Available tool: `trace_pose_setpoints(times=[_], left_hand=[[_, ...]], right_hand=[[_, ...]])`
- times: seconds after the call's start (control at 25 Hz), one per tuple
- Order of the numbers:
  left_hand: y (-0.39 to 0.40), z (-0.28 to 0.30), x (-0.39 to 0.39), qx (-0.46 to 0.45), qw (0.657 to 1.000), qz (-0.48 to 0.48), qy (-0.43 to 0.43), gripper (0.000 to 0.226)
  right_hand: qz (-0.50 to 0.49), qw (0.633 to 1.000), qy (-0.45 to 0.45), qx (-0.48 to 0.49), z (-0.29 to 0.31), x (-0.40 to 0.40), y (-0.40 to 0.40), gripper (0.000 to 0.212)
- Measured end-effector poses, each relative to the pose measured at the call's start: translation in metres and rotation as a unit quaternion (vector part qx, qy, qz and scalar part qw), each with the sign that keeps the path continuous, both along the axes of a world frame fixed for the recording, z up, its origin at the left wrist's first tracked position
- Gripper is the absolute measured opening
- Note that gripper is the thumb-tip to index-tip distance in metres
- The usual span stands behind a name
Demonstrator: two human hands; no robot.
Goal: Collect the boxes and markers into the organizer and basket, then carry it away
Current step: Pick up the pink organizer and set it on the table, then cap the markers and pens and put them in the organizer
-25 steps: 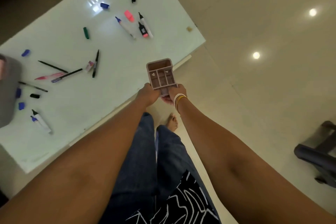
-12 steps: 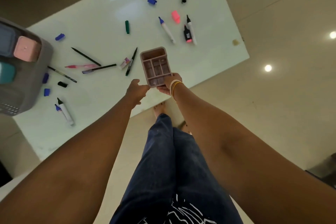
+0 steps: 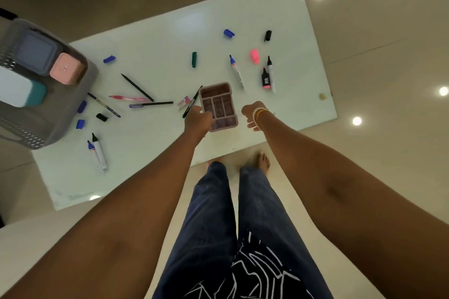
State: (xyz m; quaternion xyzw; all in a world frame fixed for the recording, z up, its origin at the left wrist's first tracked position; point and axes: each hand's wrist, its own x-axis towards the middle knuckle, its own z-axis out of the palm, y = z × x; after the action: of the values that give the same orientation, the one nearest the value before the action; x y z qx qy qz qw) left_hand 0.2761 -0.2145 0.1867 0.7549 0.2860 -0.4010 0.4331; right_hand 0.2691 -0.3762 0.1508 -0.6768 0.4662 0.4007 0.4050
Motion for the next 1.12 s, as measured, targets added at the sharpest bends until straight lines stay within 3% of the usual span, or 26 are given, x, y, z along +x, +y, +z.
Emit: trace_pose_setpoints(times=[0.04,0.12,0.36,0.64,0.72,0.84,0.92,1.0,1.12], left_hand=[[-0.01,0.0,0.004,0.005,1.0,0.001,-0.022,0.012],[-0.036,-0.005,0.007,-0.006,0.999,0.017,-0.036,0.019],[-0.136,-0.047,-0.006,-0.056,0.997,0.057,-0.005,0.013],[-0.199,-0.09,0.013,0.091,0.99,0.055,-0.094,0.026],[-0.21,-0.1,0.031,0.113,0.984,0.053,-0.128,0.025],[-0.225,-0.124,0.046,0.145,0.979,0.004,-0.144,0.045],[-0.237,-0.135,0.05,0.177,0.972,-0.031,-0.154,0.052],[-0.242,-0.144,0.051,0.201,0.965,-0.049,-0.16,0.052],[-0.235,-0.149,0.055,0.188,0.972,-0.027,-0.141,0.051]], right_hand=[[0.021,1.0,-0.011,-0.015,-0.001,0.007,-0.009,0.026],[0.057,0.997,-0.028,-0.04,-0.006,0.021,-0.027,0.029],[0.198,0.961,-0.106,-0.162,-0.027,0.06,-0.087,0.039],[0.361,0.89,-0.226,-0.16,-0.055,0.142,-0.131,0.027],[0.407,0.87,-0.245,-0.133,-0.067,0.164,-0.131,0.034],[0.508,0.825,-0.222,-0.111,-0.087,0.173,-0.127,0.048],[0.53,0.808,-0.23,-0.113,-0.099,0.166,-0.13,0.046],[0.496,0.827,-0.243,-0.102,-0.106,0.159,-0.134,0.043],[0.358,0.893,-0.264,-0.061,-0.111,0.155,-0.138,0.043]])
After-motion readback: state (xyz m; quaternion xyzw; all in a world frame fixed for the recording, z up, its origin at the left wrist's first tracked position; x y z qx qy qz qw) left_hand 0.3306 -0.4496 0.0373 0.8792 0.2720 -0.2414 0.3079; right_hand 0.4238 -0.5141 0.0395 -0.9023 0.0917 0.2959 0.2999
